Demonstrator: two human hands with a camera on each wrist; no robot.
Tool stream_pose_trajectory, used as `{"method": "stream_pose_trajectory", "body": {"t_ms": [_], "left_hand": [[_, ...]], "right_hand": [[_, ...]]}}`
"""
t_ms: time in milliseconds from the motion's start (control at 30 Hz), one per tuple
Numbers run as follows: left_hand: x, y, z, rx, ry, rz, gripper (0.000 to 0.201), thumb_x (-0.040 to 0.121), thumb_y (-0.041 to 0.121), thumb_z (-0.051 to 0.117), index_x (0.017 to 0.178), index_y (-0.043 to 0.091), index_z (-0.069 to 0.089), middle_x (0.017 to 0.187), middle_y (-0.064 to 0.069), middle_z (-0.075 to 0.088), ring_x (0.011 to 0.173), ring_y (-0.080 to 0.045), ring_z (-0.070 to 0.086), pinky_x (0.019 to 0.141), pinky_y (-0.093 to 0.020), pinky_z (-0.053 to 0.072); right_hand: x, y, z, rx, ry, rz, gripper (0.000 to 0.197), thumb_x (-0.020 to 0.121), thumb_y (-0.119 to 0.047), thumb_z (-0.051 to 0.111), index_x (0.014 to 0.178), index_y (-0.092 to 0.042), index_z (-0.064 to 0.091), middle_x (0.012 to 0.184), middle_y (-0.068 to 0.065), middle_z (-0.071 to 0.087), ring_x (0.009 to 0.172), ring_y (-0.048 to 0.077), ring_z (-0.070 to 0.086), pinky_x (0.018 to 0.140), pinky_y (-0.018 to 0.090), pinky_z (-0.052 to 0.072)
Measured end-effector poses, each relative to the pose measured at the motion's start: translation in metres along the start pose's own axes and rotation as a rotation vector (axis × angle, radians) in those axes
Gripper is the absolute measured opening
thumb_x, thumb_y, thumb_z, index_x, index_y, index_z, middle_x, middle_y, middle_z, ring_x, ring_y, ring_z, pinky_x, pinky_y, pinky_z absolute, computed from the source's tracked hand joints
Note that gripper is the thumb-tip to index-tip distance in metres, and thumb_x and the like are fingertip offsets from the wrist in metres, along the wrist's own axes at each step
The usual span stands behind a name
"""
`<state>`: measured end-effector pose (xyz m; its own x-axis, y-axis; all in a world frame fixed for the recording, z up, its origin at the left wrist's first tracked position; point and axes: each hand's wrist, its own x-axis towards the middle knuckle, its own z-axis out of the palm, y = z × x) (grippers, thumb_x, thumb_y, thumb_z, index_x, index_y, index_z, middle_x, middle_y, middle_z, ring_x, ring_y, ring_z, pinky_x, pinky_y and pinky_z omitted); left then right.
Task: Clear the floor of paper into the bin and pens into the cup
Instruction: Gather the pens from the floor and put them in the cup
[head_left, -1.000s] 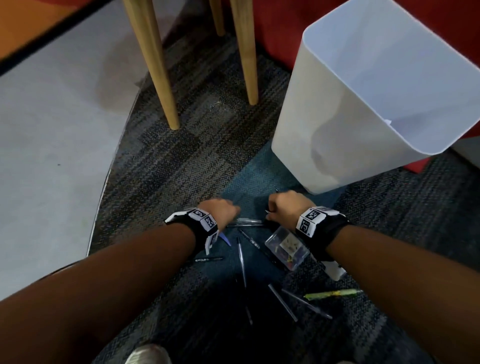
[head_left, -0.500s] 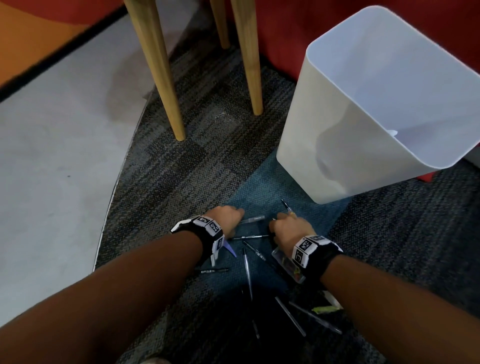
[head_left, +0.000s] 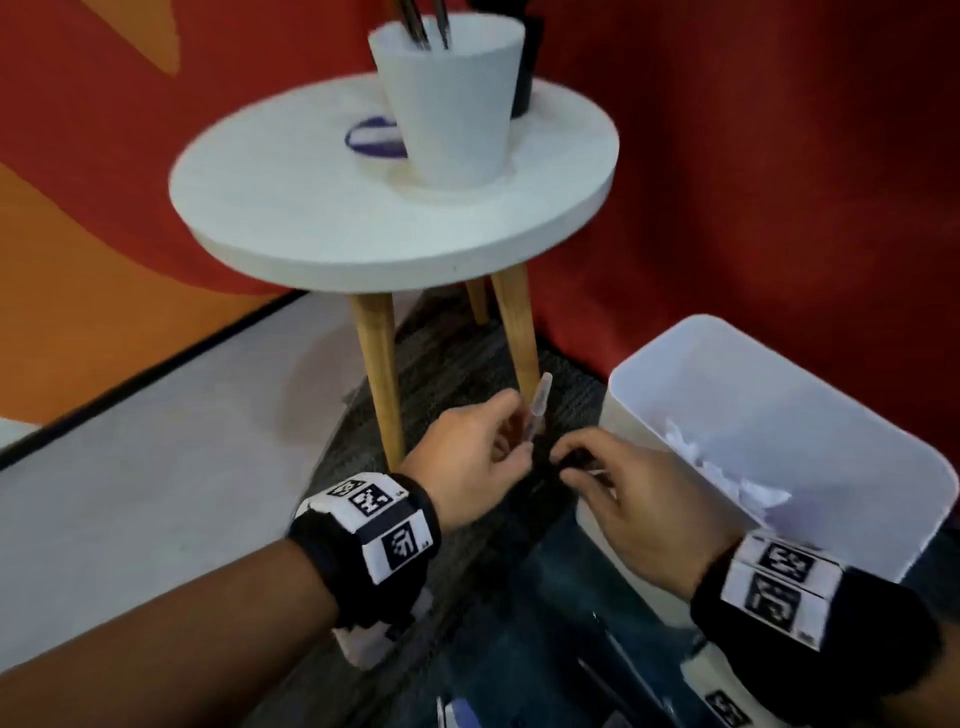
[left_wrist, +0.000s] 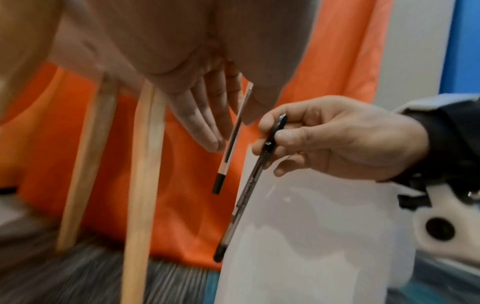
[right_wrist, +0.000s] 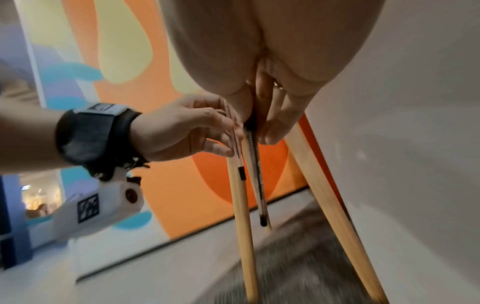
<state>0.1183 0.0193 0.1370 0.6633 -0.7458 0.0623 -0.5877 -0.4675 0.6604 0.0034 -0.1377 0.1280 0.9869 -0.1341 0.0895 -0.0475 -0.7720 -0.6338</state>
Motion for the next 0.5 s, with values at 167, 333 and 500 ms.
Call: {"method": "stream_pose_trajectory", "body": {"t_ms": [167, 333, 500], "left_hand": [[0.018, 0.064, -0.073, -0.043, 0.269, 0.151, 0.018, 0.087, 0.021, 0.066, 0.085, 0.025, 0.049, 0.068, 0.014, 0.057, 0.061, 0.001, 0.055, 0.059, -0.012, 0.046], [0.049, 0.115, -0.158, -0.066, 0.517, 0.263, 0.013, 0.087, 0.019, 0.068, 0.095, 0.018, 0.059, 0.081, 0.010, 0.067, 0.073, -0.004, 0.064, 0.070, -0.020, 0.052], [0.107, 0.119, -0.228, -0.064, 0.744, 0.183, 0.014, 0.084, 0.025, 0.069, 0.094, 0.022, 0.060, 0.088, 0.006, 0.071, 0.084, -0.011, 0.068, 0.080, -0.037, 0.057]], "right_hand": [[0.034, -0.041, -0.067, 0.206, 0.323, -0.079, 0.028, 0.096, -0.015, 0.054, 0.114, -0.037, 0.051, 0.093, -0.016, 0.066, 0.087, -0.001, 0.064, 0.077, 0.020, 0.050], [0.068, -0.074, -0.108, 0.235, 0.473, -0.159, 0.033, 0.097, -0.015, 0.052, 0.123, -0.034, 0.046, 0.100, -0.009, 0.066, 0.093, 0.007, 0.066, 0.084, 0.032, 0.055], [0.090, -0.102, -0.140, 0.217, 0.603, -0.212, 0.032, 0.097, -0.013, 0.052, 0.117, -0.036, 0.045, 0.098, 0.001, 0.066, 0.075, 0.010, 0.070, 0.076, 0.028, 0.056]]}}
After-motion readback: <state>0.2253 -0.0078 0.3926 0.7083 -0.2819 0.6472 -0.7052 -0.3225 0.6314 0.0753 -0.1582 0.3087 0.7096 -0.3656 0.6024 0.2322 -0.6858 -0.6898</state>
